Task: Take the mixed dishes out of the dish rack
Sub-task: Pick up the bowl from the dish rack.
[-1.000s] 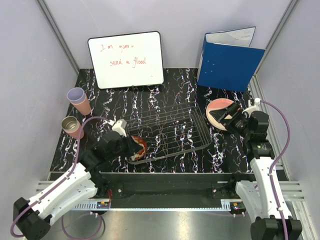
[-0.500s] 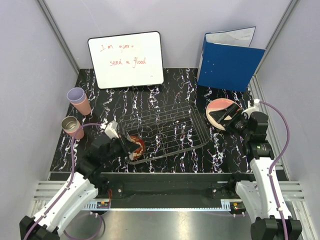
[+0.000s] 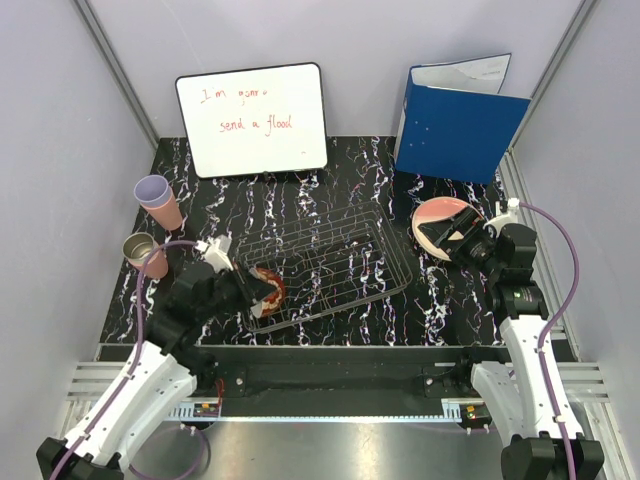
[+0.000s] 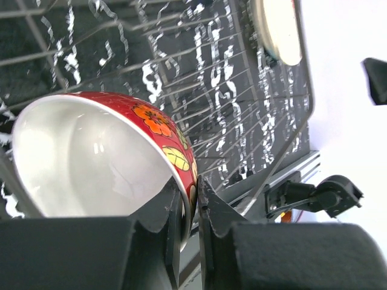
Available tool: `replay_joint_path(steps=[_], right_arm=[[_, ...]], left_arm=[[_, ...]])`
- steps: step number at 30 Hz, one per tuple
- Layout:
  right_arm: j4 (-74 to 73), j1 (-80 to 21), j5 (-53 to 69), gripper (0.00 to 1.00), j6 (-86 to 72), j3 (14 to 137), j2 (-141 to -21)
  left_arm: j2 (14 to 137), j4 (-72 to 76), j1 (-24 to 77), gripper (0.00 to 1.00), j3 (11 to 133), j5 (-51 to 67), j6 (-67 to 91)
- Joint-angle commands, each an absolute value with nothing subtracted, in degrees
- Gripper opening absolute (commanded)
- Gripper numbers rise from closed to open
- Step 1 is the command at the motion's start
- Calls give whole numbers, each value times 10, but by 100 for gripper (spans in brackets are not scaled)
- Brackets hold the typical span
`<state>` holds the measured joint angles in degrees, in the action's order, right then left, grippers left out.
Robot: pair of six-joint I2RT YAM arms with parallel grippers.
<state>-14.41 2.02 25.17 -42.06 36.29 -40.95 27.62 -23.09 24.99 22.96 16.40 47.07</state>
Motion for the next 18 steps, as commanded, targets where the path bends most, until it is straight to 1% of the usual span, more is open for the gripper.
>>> replay_joint_path(steps=[1, 7, 11, 16, 18], right_arm=[[-124, 16, 261, 99, -421, 359, -401], [-125, 16, 262, 99, -420, 362, -401], [-124, 16, 263, 99, -421, 367, -403], [-127, 16, 265, 99, -425, 374, -404], [-140, 16, 259, 99, -425, 383, -408]], left_arm=[[282, -168, 241, 0, 297, 187, 454], [303, -179, 238, 0, 359, 191, 429], [343, -229, 238, 0, 471, 186, 380], [440, -296, 239, 0, 585, 178, 309], [503, -342, 241, 0, 634, 185, 277]])
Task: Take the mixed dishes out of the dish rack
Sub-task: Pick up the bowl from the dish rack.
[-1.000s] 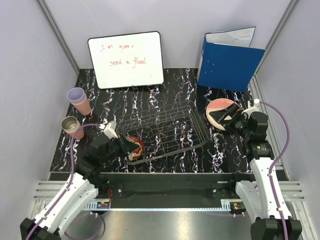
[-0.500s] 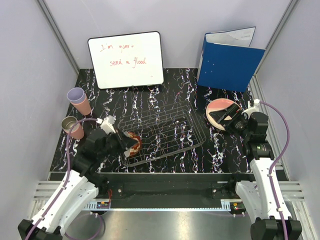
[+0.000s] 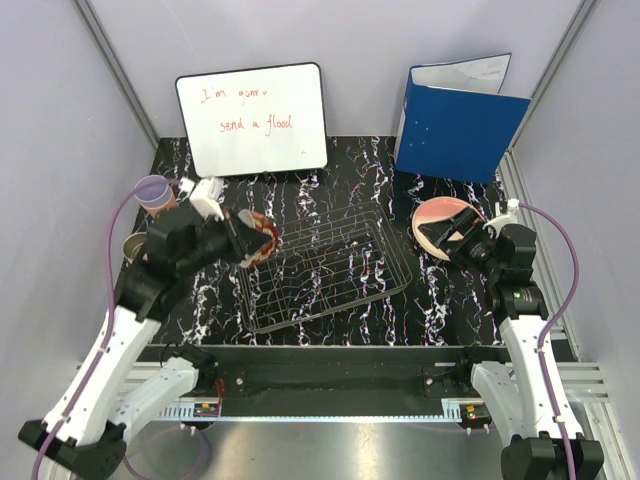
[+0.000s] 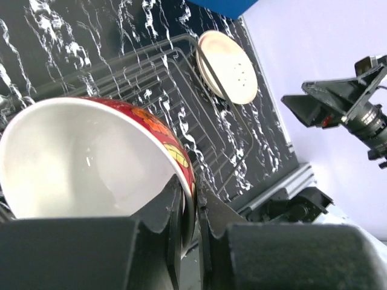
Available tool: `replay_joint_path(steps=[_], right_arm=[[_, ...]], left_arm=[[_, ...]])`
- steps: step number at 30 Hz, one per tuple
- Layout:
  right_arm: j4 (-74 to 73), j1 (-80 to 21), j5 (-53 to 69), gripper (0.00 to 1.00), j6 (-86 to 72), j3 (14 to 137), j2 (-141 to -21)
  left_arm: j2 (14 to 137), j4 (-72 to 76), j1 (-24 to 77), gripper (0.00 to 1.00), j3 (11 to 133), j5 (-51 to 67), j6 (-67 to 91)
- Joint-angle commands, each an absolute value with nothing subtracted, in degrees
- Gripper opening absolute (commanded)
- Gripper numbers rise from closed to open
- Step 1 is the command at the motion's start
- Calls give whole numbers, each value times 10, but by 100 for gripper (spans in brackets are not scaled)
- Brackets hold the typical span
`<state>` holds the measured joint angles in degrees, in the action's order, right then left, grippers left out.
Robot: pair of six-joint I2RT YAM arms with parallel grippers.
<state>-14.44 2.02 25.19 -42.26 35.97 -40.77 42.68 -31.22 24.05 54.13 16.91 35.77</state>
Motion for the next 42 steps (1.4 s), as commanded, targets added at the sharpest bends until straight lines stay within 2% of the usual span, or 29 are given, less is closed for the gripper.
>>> replay_joint_path(steps=[1, 3, 8, 13, 19, 28, 35, 42], right_arm=[[-146, 16, 257, 99, -424, 388, -412], [-170, 16, 252, 98, -417, 407, -425], [-206, 16, 250, 98, -413, 445, -452], [-256, 15, 244, 97, -403, 499, -483], [-373, 5, 221, 97, -356, 624, -546], [-435, -41, 226, 98, -323, 692, -594], [-470, -78, 250, 96, -301, 717, -599], [-535, -127, 236, 94, -290, 769, -592]], left_arm=[[524, -360, 247, 0, 651, 178, 266], [579, -407, 267, 0, 687, 143, 223], [685, -495, 402, 0, 778, -82, 110], [720, -480, 459, 0, 807, -124, 33], [742, -451, 580, 0, 830, -153, -187], [767, -422, 721, 0, 823, -30, -393], [790, -417, 720, 0, 816, 53, -475], [849, -443, 679, 0, 896, 98, -525]])
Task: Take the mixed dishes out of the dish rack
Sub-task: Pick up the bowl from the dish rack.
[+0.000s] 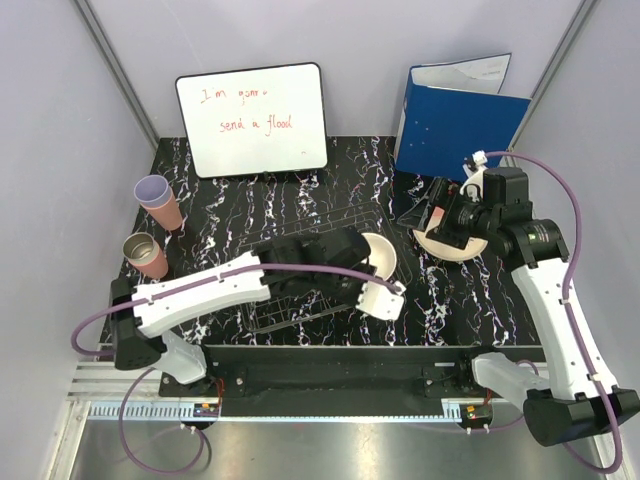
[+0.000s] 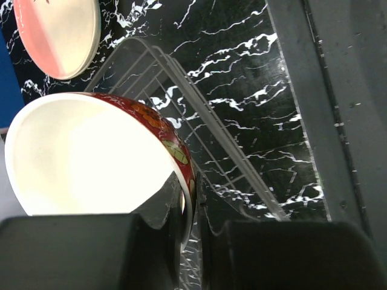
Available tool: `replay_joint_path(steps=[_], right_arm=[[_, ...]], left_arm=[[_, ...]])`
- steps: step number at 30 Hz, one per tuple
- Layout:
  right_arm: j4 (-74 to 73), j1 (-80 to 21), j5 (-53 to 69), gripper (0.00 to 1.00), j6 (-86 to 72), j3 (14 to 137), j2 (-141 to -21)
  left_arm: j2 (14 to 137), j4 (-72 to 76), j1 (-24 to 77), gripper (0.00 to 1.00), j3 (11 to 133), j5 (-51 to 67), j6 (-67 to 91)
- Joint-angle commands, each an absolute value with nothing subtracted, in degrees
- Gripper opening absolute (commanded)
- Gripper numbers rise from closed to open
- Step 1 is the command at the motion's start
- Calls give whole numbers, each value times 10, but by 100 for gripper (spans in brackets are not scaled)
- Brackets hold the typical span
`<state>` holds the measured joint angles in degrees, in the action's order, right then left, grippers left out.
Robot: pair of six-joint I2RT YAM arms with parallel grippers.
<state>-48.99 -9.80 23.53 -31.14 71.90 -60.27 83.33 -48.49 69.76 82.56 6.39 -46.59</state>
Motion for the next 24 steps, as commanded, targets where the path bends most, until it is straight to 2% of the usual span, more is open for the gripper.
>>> replay_joint_path(steps=[1, 7, 20, 24], right_arm=[[-540, -134, 229, 93, -288, 773, -590], [-577, -206, 185, 91, -281, 769, -596], [-562, -237, 127, 81, -265, 712, -622], [-549, -243, 104, 72, -262, 716, -642]], left_arm=[[853, -443, 677, 0, 900, 98, -528], [875, -443, 662, 0, 926, 124, -529], [878, -439, 651, 0, 933, 135, -523], [877, -440, 654, 0, 934, 135, -519]])
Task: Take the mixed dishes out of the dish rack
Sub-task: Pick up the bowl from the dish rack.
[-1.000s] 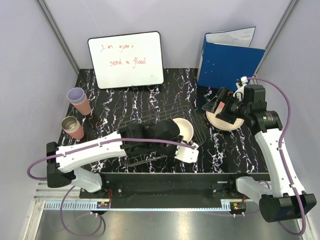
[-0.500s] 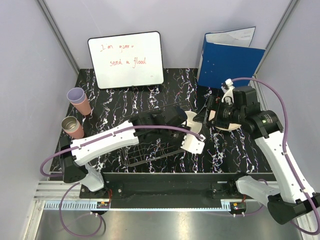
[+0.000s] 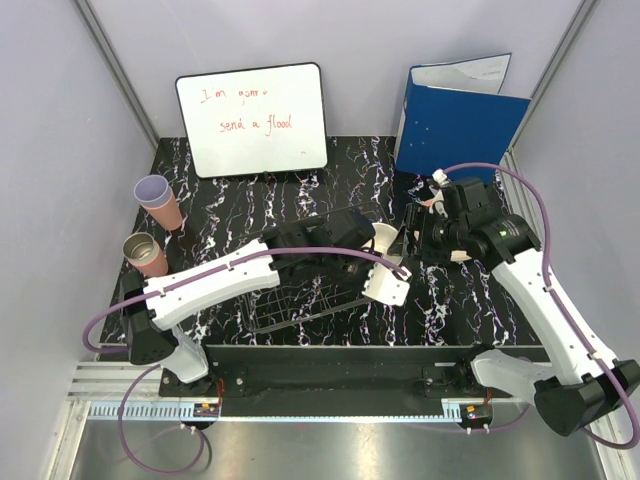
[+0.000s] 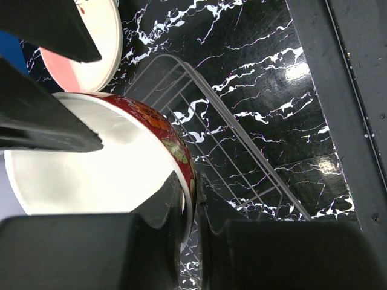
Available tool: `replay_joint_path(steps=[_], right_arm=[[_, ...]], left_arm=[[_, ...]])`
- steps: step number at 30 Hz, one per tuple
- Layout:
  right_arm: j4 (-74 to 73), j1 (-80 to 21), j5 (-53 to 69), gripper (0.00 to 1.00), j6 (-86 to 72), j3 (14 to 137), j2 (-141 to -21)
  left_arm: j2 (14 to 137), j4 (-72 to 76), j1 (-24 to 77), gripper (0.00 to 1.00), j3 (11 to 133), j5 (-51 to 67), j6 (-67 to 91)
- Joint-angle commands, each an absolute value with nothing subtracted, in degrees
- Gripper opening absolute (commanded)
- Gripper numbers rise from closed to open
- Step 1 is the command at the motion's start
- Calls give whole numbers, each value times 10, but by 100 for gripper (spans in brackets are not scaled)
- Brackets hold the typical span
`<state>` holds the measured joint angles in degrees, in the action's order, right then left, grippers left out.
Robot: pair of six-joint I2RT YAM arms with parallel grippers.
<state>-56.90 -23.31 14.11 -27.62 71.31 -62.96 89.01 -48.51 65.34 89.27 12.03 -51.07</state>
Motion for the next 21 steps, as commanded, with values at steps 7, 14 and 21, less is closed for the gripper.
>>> replay_joint_path(steps=[7, 14, 21], right_arm=[[-534, -248, 83, 38, -259, 721, -671], [-528, -249, 80, 0, -260, 722, -679], [-542, -250, 51, 0, -254, 739, -665]], left_arm=[[873, -440, 664, 0, 933, 135, -514], [867, -439, 668, 0, 934, 124, -506], [866, -420, 669, 36, 937, 42, -497]])
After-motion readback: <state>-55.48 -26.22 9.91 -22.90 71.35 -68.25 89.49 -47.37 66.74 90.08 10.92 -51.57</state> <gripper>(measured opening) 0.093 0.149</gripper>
